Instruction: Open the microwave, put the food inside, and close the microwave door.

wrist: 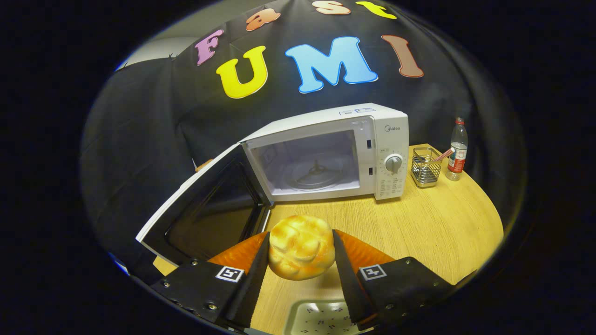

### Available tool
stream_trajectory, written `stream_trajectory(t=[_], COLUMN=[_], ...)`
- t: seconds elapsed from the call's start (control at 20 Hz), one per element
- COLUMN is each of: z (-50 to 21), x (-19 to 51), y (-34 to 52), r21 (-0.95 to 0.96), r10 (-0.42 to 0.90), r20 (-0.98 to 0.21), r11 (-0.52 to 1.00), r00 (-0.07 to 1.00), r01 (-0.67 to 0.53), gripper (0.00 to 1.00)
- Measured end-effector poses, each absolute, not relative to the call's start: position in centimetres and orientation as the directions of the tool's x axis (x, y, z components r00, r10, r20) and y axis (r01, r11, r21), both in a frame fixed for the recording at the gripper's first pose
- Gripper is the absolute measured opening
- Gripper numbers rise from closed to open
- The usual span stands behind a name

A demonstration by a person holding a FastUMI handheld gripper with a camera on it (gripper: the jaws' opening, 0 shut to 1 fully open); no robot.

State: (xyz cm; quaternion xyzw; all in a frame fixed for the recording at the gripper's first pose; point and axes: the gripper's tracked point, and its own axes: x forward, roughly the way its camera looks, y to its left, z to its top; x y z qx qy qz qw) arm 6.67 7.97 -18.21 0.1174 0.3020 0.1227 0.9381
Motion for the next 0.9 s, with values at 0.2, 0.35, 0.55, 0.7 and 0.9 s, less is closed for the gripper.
stream_trajectory(t=[0.2,0.35,0.55,0.7,0.9], z=[-17.3,-17.1,-16.9,-17.3,-18.2], x=[9.5,11.5,14.3,16.2,19.0], y=[8.8,9.4,10.5,11.6,12.1], r21=[0.360,0.407,0.453,0.489,0.517], r10=[0.320,0.332,0.350,0.369,0.361], r20=[-0.482,-0.446,-0.388,-0.364,-0.343], r11=[0.921,0.902,0.878,0.857,0.844], r00=[0.816,0.831,0.853,0.855,0.867], r01=[-0.149,-0.142,-0.154,-0.162,-0.147], gripper=[0.75,0.75,0.75,0.75,0.75])
